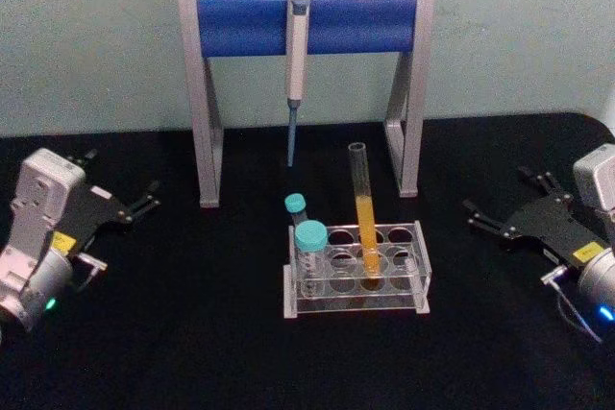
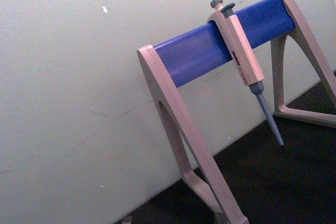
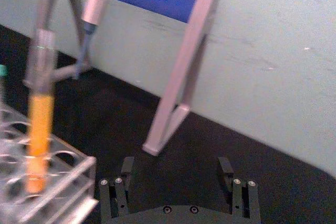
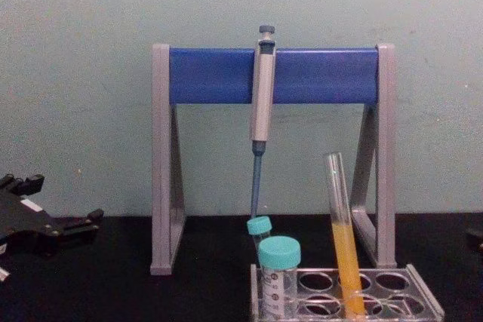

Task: Pick up the test tube from the test tube rack, shake it, then place it back into the test tube rack.

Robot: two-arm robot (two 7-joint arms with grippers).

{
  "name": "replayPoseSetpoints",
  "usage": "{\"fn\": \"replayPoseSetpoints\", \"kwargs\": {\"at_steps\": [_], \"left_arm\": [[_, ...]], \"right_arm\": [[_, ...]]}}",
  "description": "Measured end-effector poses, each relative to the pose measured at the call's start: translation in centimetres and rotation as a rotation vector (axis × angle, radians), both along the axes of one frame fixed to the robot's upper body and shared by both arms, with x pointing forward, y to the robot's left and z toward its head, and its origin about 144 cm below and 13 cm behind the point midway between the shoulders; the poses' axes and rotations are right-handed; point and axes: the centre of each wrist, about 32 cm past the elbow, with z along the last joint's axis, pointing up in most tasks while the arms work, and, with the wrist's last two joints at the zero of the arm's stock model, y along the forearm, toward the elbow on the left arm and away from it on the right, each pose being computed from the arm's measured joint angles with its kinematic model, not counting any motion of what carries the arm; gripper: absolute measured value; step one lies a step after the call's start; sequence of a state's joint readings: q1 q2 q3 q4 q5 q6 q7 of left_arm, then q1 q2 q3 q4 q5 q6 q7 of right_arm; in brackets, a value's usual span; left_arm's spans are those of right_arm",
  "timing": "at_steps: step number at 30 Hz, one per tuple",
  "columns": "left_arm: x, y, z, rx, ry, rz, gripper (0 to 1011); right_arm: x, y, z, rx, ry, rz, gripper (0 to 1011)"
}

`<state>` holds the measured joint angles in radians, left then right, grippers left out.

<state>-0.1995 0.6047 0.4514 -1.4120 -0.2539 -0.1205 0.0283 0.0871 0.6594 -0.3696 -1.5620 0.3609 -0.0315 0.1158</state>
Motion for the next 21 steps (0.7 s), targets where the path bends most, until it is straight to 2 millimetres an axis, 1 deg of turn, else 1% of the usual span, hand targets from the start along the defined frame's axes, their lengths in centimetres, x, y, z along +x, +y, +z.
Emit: {"fn": "replayPoseSetpoints", "kwargs": {"at_steps": [9,13,21], "left_arm": [[0.0,0.0,0.0,0.000,0.000,0.000,1001],[0.0,0.0,0.0,0.000,0.000,0.000,1001],[0.0,0.0,0.0,0.000,0.000,0.000,1002]], "right_arm": [[-1.1,0.3,1.5,0.088,0.088,0.107,1000],[-1.1,0.5,1.8,0.105,0.120,0.138,1000],[-0.3,1.6,2.8,0.119,0.183,0.225,1000]]}}
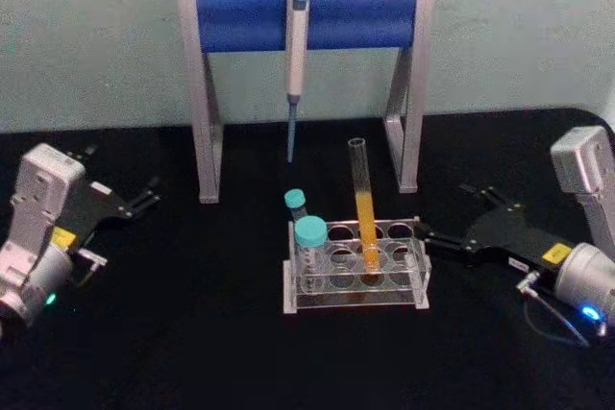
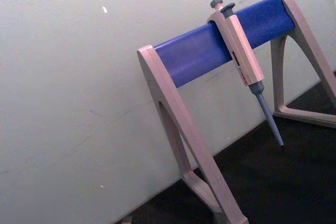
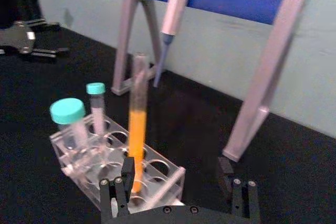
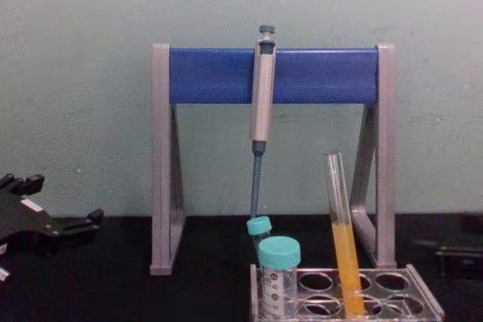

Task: Pick up the test tube from the test tube rack, shake it, then place it back into the test tube rack.

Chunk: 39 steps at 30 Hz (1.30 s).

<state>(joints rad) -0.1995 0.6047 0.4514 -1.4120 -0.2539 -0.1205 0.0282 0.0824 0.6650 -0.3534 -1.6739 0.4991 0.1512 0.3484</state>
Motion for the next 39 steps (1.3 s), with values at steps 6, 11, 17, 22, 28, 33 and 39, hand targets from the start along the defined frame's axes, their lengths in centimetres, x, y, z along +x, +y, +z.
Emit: {"fn": "replayPoseSetpoints", "kwargs": {"at_steps": [6,11,17,22,28,33,39], "left_arm": [[0.0,0.0,0.0,0.000,0.000,0.000,1001],[0.0,0.0,0.0,0.000,0.000,0.000,1001],[0.0,0.0,0.0,0.000,0.000,0.000,1001],[0.0,0.0,0.0,0.000,0.000,0.000,1001],[0.0,0.0,0.0,0.000,0.000,0.000,1001],[0.0,0.0,0.0,0.000,0.000,0.000,1001],[0.0,0.0,0.0,0.000,0.000,0.000,1001]], "right_arm": [[0.8,1.1,0.6,0.001,0.016,0.052,1000],[1.7,2.0,0.8,0.003,0.021,0.082,1000],[3.0,3.0,0.8,0.006,0.030,0.098,1000],[3.8,3.5,0.8,0.012,0.037,0.096,1000],[4.5,4.1,0.5,0.014,0.047,0.106,1000],[5.0,4.5,0.3,0.014,0.056,0.110,1000],[5.3,4.9,0.0,0.015,0.069,0.113,1000]]}}
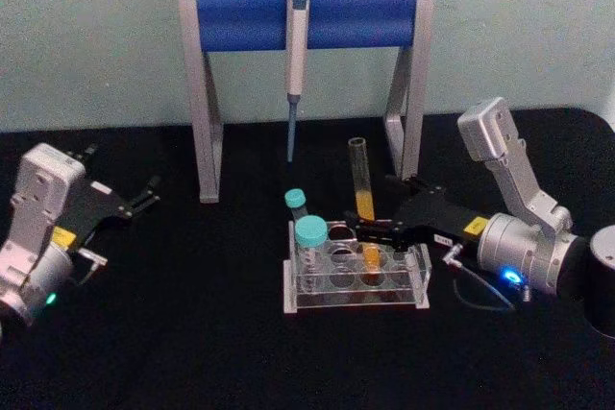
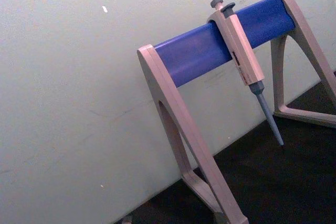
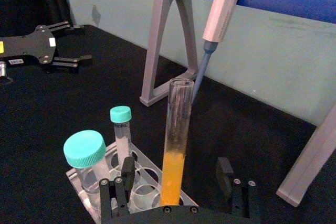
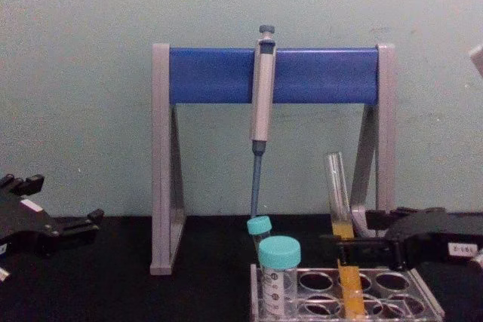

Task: Pick up the test tube from the test tube rack, shake it, then place it back into the test tube rack.

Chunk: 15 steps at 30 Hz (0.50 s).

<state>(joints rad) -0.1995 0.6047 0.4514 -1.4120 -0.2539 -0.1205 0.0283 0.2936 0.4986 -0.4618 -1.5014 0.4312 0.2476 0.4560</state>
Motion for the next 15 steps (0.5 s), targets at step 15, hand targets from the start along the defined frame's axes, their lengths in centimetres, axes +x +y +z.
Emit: {"fn": "replayPoseSetpoints", "kwargs": {"at_steps": [15], "left_arm": [[0.00,0.00,0.00,0.000,0.000,0.000,1001]], "right_arm": [[0.26,0.65,-0.28,0.008,0.014,-0.001,1000]]}}
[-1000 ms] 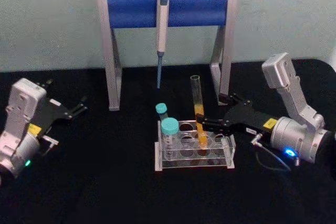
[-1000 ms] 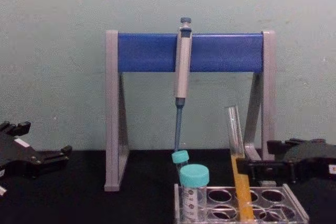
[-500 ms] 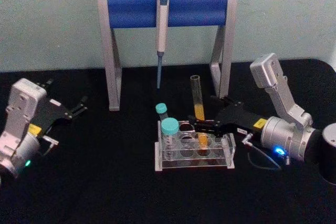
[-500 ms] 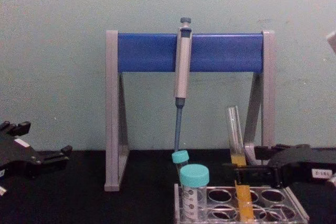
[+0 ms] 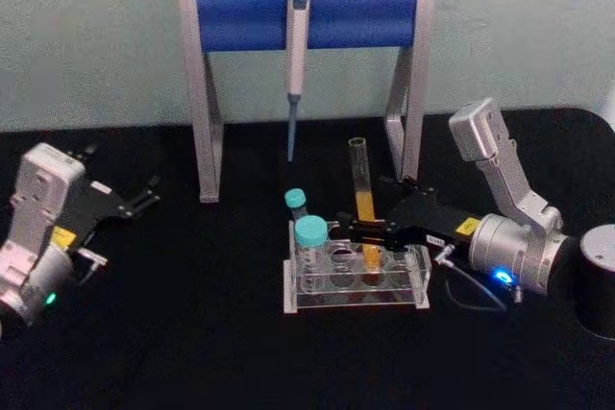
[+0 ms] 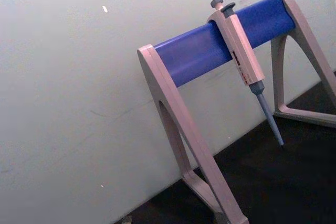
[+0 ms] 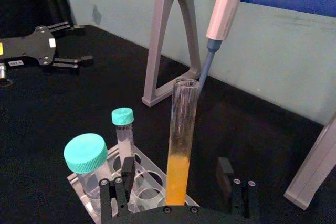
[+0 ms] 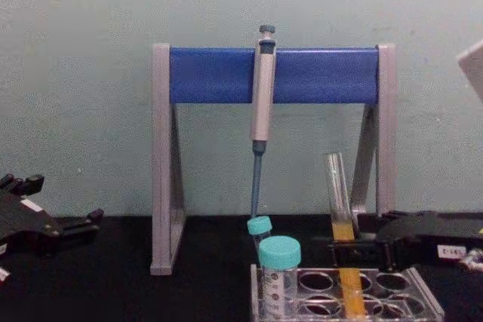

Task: Pick up the test tube from the test tube rack, shake it, then place it back into the test tube rack.

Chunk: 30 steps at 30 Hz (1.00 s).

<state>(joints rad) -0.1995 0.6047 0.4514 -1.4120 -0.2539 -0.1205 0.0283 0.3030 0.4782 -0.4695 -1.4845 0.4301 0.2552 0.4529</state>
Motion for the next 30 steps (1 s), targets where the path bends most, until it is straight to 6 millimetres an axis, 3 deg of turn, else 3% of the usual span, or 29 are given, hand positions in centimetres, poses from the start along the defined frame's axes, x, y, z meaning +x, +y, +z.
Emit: {"fn": "replayPoseSetpoints", "kwargs": {"at_steps": [12,23,30], "left_arm": [[0.00,0.00,0.00,0.000,0.000,0.000,1001],[0.00,0.00,0.00,0.000,0.000,0.000,1001],[0.00,0.00,0.00,0.000,0.000,0.000,1001]], "right_arm": [[-0.01,-0.05,0.03,0.001,-0.001,-0.001,987],[-0.03,-0.08,0.04,0.001,-0.002,-0.001,702],[-0.03,-0.09,0.05,0.001,-0.002,-0.001,455]]}}
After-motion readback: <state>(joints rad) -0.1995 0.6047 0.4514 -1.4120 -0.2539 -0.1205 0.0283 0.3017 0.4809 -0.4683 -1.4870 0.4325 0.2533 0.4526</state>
